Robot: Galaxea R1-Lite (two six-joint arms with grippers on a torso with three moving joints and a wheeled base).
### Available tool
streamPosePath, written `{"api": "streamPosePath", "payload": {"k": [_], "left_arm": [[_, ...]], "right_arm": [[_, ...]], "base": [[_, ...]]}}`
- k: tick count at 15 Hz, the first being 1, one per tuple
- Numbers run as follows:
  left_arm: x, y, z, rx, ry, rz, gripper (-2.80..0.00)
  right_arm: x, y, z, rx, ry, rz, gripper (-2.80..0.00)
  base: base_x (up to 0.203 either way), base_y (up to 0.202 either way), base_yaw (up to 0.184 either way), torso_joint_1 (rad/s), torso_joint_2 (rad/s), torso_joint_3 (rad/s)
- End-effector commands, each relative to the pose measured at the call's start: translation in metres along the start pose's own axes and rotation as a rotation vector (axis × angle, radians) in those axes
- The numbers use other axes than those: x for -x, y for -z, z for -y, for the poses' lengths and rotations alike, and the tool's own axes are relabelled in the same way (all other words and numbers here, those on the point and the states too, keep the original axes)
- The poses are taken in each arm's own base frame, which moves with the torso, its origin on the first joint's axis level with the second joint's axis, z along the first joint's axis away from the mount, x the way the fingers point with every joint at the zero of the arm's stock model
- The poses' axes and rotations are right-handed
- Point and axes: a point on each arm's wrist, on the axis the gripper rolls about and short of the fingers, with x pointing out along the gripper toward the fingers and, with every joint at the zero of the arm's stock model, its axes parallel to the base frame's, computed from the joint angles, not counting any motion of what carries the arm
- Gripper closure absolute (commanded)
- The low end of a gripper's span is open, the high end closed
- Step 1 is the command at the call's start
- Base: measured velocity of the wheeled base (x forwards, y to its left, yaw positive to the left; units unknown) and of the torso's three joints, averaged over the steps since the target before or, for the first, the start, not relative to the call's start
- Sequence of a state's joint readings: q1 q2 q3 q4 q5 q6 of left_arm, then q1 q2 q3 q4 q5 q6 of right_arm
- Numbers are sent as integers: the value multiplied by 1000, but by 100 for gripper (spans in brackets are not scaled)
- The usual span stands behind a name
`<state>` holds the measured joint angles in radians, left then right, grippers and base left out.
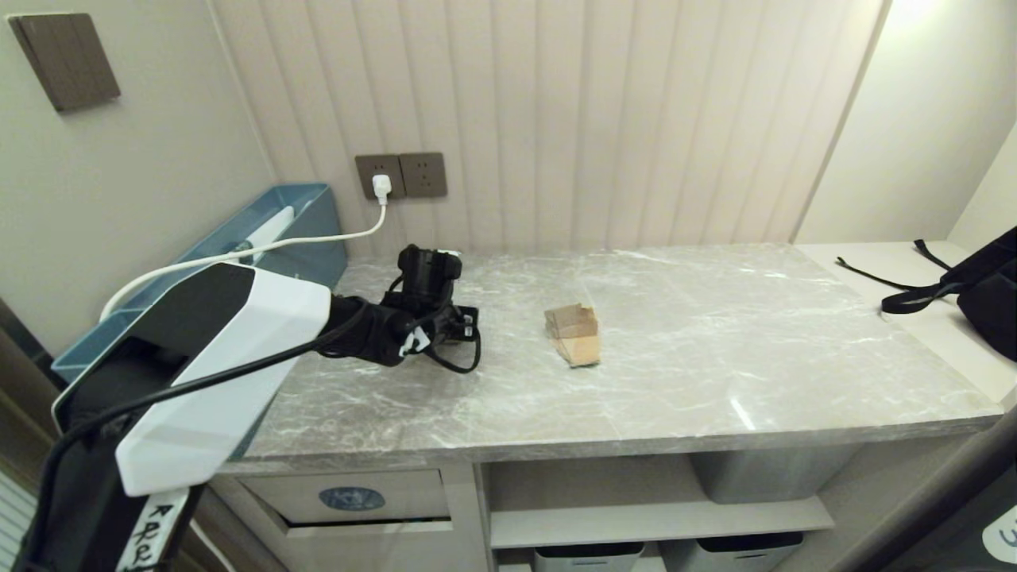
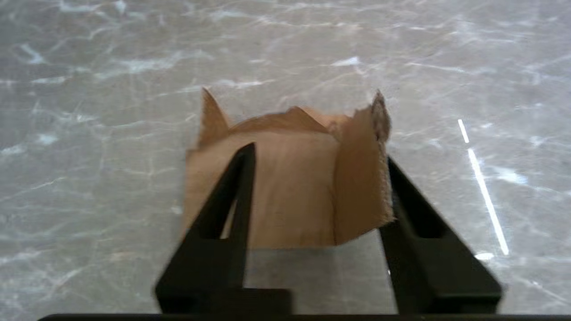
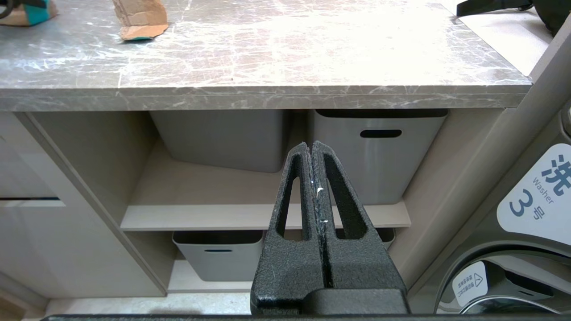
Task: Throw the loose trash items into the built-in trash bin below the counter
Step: Pick up the garbage
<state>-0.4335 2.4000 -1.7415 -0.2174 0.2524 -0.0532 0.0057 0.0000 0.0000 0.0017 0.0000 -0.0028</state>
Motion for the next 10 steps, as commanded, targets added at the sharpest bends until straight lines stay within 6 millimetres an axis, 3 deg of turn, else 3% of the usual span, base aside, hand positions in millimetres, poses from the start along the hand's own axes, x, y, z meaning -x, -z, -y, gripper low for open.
{"api": "streamPosePath", "payload": {"k": [1,6,8,10], "left_arm": [[0,0,-1,0,-2,-2,0],[6,3,-2,-2,-1,-22,0],[19,-6,-4,-2,12,-14,0],[45,-22,-8,-3,50,10,0]], "right_arm": [[0,0,0,0,0,2,0],[0,0,0,0,0,2,0],[0,0,0,0,0,2,0],[0,0,0,0,0,2,0]], "base": [[0,0,0,0,0,0],[0,0,0,0,0,0],[0,0,0,0,0,0],[0,0,0,0,0,0]]}}
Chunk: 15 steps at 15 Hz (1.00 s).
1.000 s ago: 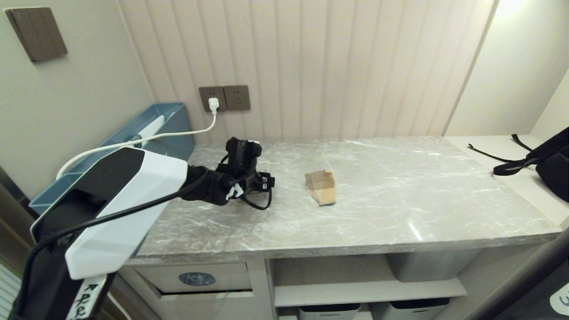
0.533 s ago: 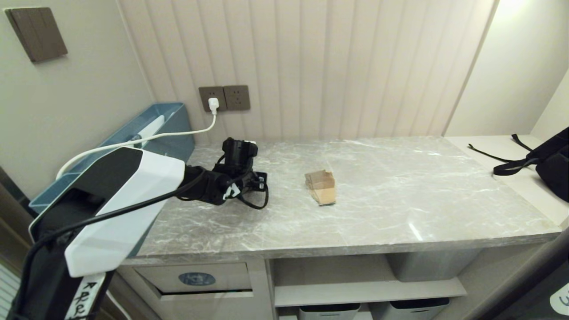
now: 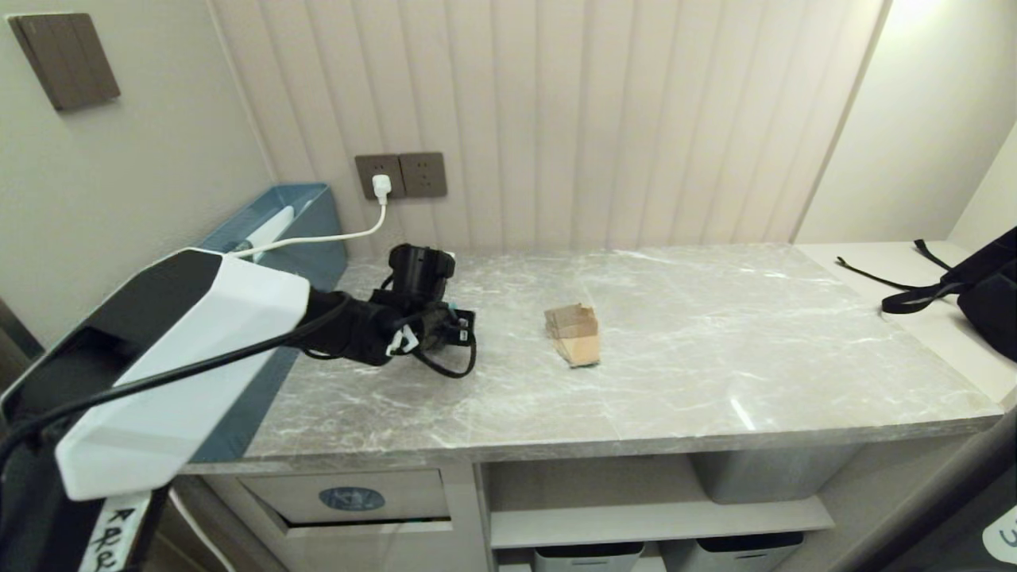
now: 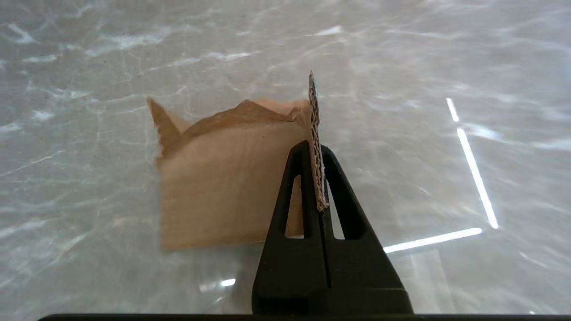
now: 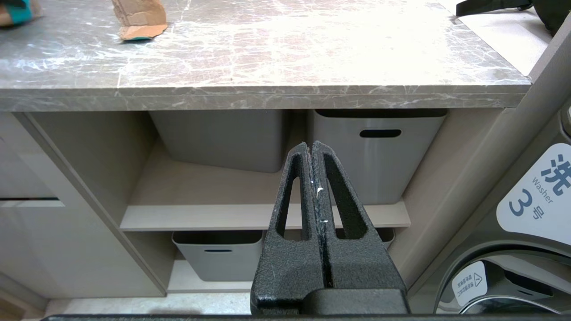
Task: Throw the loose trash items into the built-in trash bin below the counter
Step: Pick up the garbage, then put the garbage in the trash can
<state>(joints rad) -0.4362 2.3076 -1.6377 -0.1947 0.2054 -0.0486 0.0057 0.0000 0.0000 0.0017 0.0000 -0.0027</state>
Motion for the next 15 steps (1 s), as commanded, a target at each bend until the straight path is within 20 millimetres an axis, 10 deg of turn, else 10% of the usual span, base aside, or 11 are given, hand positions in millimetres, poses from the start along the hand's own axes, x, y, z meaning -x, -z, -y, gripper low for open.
{"api": "streamPosePath", "payload": {"k": [1,6,9,15], "left_arm": [[36,-27,-5,13,13,68,0],[99,-57,-18,2,63,153,0],[182,-64,-37,16,82,223,0],[334,30,-72,30,59,266,0]], "right_arm": [[0,0,0,0,0,2,0],[0,0,0,0,0,2,0],[0,0,0,0,0,2,0],[0,0,0,0,0,2,0]], "base": [[0,0,0,0,0,0],[0,0,0,0,0,0],[0,0,0,0,0,0],[0,0,0,0,0,0]]}}
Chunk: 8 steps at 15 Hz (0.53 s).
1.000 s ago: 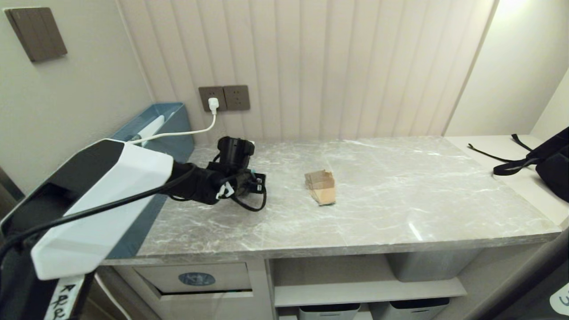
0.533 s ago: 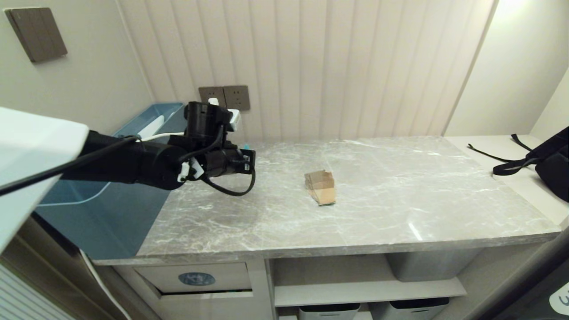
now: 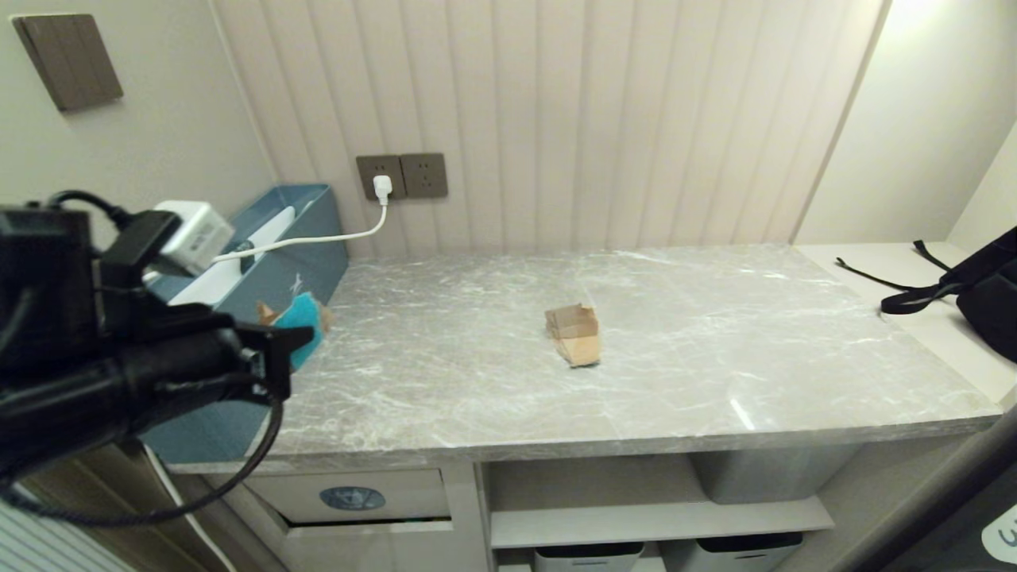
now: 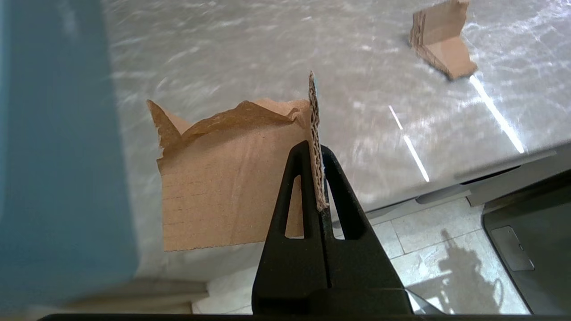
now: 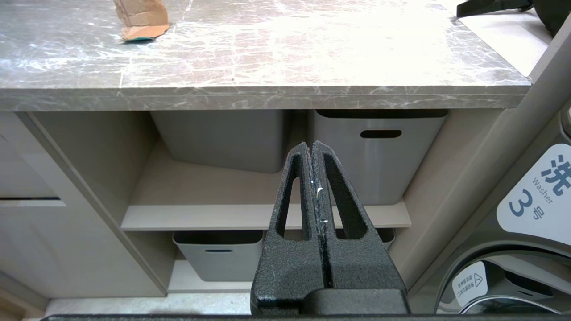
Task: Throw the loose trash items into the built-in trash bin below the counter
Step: Put the garbage in the trash can
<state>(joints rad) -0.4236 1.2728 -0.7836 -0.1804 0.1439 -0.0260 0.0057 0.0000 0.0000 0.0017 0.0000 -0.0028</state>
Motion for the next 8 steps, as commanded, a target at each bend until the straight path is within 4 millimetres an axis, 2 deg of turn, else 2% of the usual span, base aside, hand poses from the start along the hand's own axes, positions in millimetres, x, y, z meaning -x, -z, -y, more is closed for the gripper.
{"api": "streamPosePath", "payload": {"k": [1,3,6,8], "left_arm": [[60,15,-9,17,-7,107,0],[81,56,-18,24,-47,71,0],[95,79,-40,64,-177,75,0],[102,100,-47,24,-224,55,0]], "right_arm": [[0,0,0,0,0,2,0],[0,0,0,0,0,2,0],[0,0,0,0,0,2,0],[0,0,0,0,0,2,0]], "base": [[0,0,0,0,0,0],[0,0,0,0,0,0],[0,0,0,0,0,0],[0,0,0,0,0,0]]}}
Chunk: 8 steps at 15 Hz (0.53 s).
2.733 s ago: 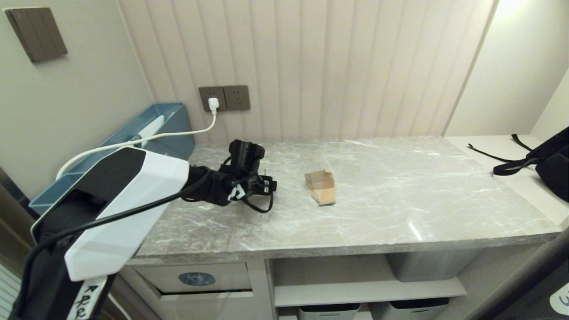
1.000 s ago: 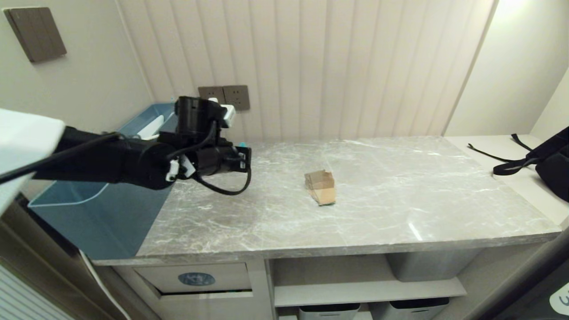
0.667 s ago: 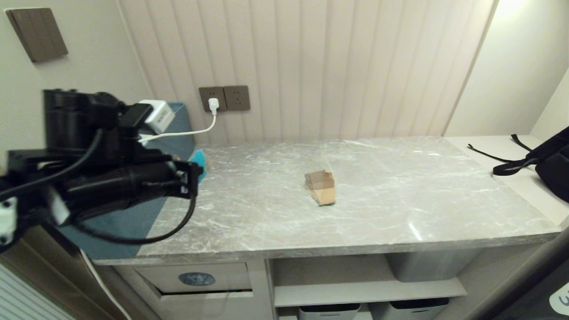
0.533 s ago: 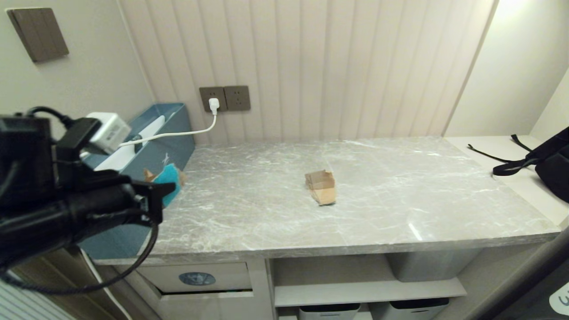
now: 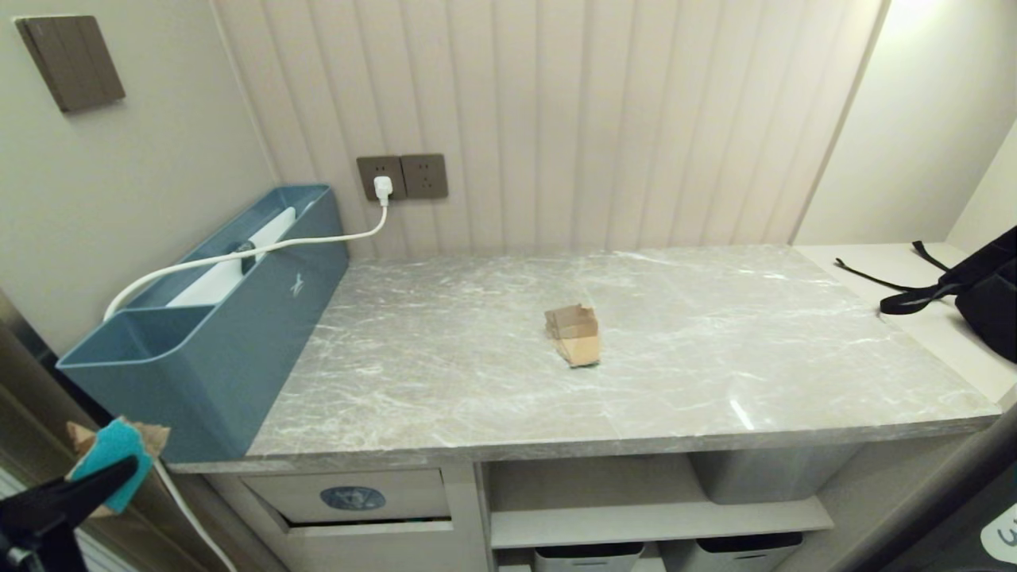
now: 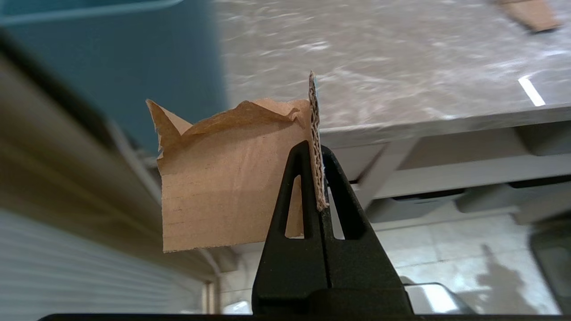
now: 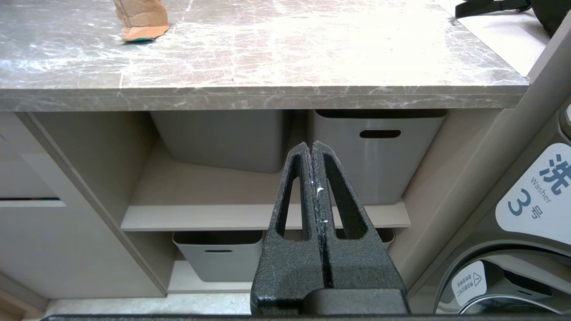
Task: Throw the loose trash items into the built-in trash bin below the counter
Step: Put the garbage in the trash can
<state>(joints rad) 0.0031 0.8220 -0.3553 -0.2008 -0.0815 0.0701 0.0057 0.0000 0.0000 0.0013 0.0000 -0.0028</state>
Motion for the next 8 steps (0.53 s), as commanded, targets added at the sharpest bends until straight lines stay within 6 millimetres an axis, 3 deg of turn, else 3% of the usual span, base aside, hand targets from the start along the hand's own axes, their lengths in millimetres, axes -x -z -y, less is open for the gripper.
{"api": "streamPosePath", "payload": {"k": [1,3,8], "left_arm": [[11,18,-3,-18,-34,7,0],[16,29,-1,-31,-21,8,0],[44,85,9,-73,-6,40,0]], "right_arm": [[0,0,0,0,0,1,0],[0,0,0,0,0,1,0],[0,0,0,0,0,1,0]], "base": [[0,0,0,0,0,0],[0,0,0,0,0,0],[0,0,0,0,0,0]]}}
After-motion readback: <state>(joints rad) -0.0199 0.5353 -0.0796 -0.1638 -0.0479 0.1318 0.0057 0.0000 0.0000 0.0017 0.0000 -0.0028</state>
